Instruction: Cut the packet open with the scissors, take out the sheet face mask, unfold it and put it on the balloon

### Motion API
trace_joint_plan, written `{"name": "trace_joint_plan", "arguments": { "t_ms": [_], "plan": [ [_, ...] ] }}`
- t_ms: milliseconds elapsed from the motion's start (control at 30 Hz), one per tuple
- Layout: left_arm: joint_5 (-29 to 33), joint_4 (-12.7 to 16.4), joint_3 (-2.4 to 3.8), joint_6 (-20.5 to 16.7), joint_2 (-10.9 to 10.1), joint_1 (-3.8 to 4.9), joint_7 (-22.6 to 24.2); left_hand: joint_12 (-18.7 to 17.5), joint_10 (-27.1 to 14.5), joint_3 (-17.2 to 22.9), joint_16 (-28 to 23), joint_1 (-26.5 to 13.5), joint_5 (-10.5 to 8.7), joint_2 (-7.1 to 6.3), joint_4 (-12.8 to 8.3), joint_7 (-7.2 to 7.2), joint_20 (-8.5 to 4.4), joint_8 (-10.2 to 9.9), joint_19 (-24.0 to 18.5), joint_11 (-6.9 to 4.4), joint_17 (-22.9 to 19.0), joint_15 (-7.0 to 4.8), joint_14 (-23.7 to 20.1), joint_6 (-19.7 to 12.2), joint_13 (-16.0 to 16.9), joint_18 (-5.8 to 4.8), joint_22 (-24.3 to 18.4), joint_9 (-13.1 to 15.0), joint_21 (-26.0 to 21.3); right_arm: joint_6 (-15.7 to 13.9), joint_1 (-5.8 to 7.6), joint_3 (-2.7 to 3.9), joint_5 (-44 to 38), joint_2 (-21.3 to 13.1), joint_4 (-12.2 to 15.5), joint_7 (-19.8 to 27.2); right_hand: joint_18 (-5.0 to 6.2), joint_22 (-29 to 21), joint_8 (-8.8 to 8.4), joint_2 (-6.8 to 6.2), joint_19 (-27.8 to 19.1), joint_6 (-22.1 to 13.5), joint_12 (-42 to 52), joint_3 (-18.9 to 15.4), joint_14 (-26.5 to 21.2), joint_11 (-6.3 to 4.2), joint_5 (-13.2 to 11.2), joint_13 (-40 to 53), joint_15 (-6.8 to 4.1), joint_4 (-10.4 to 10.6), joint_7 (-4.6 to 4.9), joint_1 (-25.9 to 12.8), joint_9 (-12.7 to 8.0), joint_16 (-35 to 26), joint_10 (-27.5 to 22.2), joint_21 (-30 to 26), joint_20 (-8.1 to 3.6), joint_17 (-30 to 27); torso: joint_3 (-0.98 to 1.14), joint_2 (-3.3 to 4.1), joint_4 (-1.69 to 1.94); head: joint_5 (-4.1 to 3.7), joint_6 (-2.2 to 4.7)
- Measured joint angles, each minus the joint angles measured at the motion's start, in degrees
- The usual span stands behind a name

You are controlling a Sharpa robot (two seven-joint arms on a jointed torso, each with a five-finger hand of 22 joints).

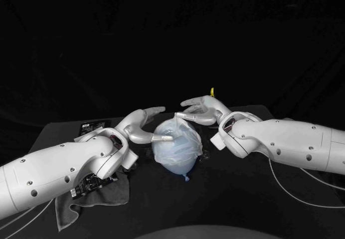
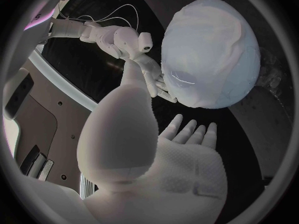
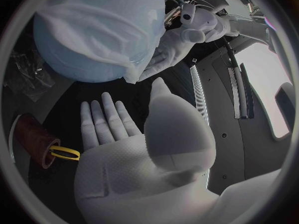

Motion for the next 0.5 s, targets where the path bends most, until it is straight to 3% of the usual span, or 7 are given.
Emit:
{"name": "trace_joint_plan", "arguments": {
  "t_ms": [100, 200, 500],
  "plan": [
    [-0.7, -0.7, 0.0, 0.4, 0.5, 0.0, -0.1, 0.0, -0.2, 0.0, 0.0, 0.0, 0.0, 0.0, 0.0, -0.07, 0.0, 0.1, 0.0, -0.39, 0.0, -0.1, -0.1, 0.6, 0.0, 0.0, 0.0, 0.2, 0.0, 0.3, -0.36, 0.0, -0.1, 0.3, -0.5, 0.0, 0.0, -0.1, 0.0, 0.62, 0.0, 0.0, 0.0, 0.3, -0.2, -0.08, 0.0, 0.0, -0.16, -0.3, 0.0, 2.2, -0.2, 0.0, -0.1, 0.0, 0.0, -0.2, 0.0, -0.01, 0.03, 0.08, 0.13],
    [-1.7, -1.4, -0.01, 0.8, 1.1, 0.0, -0.5, 0.0, -0.1, 0.0, 0.0, 0.3, 0.0, 0.04, 0.0, 0.18, 0.0, 1.5, 0.0, -1.52, 0.0, -0.63, -0.6, 3.8, 0.0, 0.0, -0.1, 1.1, 0.0, 0.5, -0.62, 0.0, -0.1, 0.6, -1.1, 0.0, 0.0, -0.2, 0.01, 1.42, 0.0, 0.0, 0.0, 1.3, -0.2, -0.08, 0.0, 0.0, -0.16, -0.6, 0.0, 3.9, -0.2, 0.0, -0.1, 0.0, 0.0, -0.2, 0.0, 0.04, 0.04, 0.12, 0.18],
    [-5.1, -2.6, -0.06, 2.0, 2.3, 0.0, -2.3, 0.0, 0.5, 0.0, 0.0, 1.3, 0.0, -0.06, 0.0, 0.46, 0.0, 2.7, 0.0, -2.14, 0.0, -0.83, -0.4, 6.7, 0.0, 0.0, -0.1, 1.9, 0.0, 0.8, -1.01, 0.0, -0.5, 1.0, -1.6, -0.2, -0.01, -0.3, 0.05, 2.53, 0.0, 1.5, 0.6, 3.3, 1.4, -0.08, 0.0, 0.0, -0.2, -2.0, 0.25, 7.4, 0.1, 0.2, -0.1, 0.4, 0.0, -0.2, 0.07, 0.14, 0.01, 0.17, -0.1]
  ]
}}
